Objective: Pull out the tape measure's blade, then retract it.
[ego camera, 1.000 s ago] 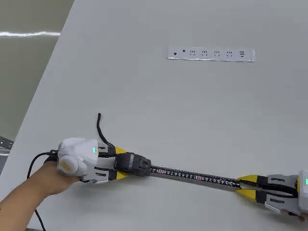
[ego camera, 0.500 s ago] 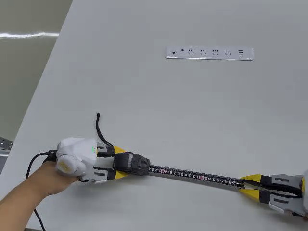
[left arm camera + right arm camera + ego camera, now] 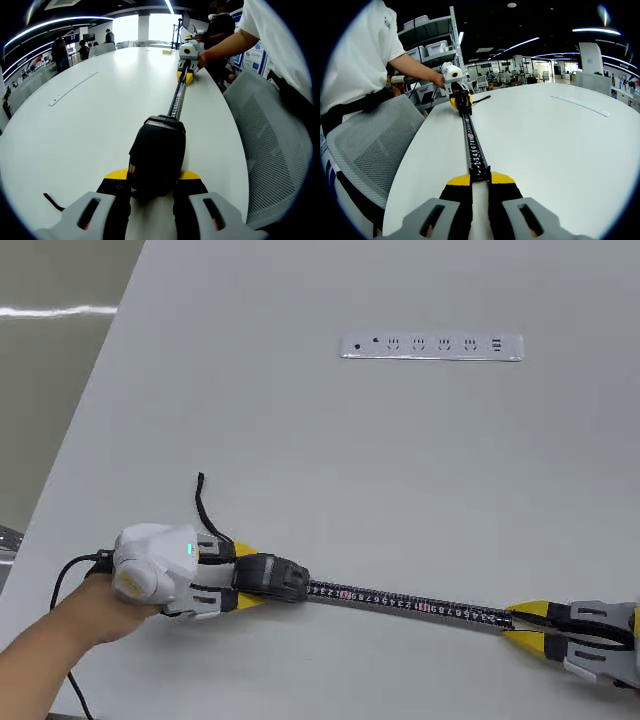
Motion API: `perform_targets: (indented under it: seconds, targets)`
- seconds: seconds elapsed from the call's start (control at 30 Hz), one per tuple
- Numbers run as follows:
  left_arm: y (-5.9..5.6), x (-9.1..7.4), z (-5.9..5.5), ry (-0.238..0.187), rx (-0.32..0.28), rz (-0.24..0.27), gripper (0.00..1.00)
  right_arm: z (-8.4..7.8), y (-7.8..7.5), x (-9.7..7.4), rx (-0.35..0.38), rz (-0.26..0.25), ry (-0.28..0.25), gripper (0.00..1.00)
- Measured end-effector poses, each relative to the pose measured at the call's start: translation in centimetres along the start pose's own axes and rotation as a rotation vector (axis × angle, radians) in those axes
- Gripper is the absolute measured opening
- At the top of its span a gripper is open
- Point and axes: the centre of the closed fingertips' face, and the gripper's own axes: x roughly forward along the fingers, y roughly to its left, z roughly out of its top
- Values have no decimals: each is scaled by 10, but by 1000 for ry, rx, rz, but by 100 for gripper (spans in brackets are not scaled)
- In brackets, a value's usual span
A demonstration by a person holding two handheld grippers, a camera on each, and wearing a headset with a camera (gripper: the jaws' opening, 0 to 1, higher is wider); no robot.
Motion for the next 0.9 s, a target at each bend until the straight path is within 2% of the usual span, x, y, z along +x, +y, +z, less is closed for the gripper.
perform_targets:
  seconds: [0.3, 0.9]
  targets:
    - [0, 0, 1, 1, 3, -2, 28, -2, 1, 1, -10, -1, 14, 9]
    - [0, 1, 1, 12, 14, -8, 29, -2, 0, 2, 0, -5, 4, 11]
